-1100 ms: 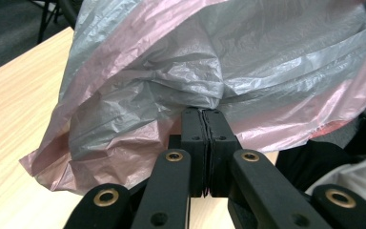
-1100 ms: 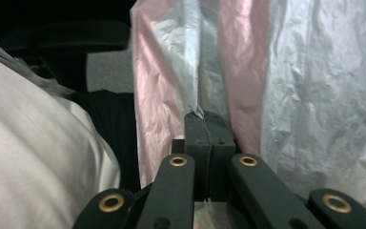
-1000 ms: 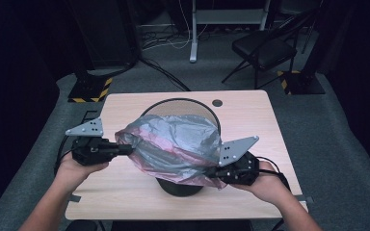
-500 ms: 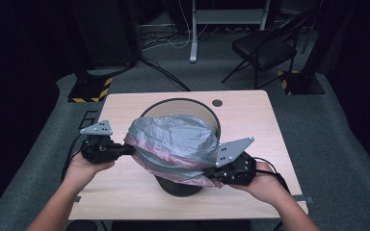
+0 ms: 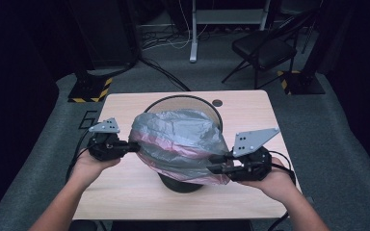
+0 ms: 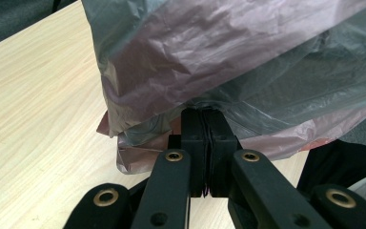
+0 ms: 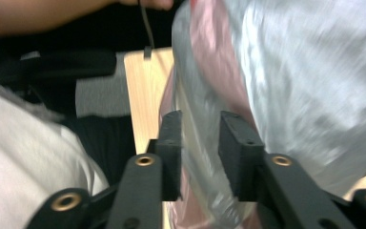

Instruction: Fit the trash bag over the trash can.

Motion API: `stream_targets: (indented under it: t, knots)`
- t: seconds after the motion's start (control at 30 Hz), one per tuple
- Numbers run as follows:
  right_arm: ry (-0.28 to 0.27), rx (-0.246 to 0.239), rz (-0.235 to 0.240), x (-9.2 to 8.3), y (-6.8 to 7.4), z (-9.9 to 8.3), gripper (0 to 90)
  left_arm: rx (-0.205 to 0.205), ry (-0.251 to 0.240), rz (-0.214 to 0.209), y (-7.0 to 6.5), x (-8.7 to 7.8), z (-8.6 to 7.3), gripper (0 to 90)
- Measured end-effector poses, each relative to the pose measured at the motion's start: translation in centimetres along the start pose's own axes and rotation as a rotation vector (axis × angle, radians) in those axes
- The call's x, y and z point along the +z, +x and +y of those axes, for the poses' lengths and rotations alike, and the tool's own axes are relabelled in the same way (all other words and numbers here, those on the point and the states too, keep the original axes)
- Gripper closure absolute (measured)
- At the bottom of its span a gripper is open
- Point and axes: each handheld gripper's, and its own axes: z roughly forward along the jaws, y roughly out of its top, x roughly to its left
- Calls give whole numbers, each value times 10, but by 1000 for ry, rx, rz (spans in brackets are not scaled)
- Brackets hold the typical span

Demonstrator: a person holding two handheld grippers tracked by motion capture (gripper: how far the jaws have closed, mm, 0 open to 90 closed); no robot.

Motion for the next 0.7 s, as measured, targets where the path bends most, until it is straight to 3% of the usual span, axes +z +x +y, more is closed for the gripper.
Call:
stream_targets:
  t: [0.1, 0.27, 0.47, 0.6, 0.7]
  knots:
    - [-43, 0, -36, -9, 1, 9, 597, 0, 0, 3, 0, 0, 0, 879]
    - [-56, -7, -70, -9, -6, 18, 527, 2, -2, 1, 0, -1, 1, 878]
    - [11, -30, -60, 10, -10, 20, 506, 5, -2, -2, 0, 0, 1, 877]
    - [33, -47, -78, 16, -10, 20, 523, 7, -5, 1, 0, 0, 1, 876]
    - [36, -60, -90, 17, -11, 20, 623, 8, -6, 3, 0, 0, 1, 875]
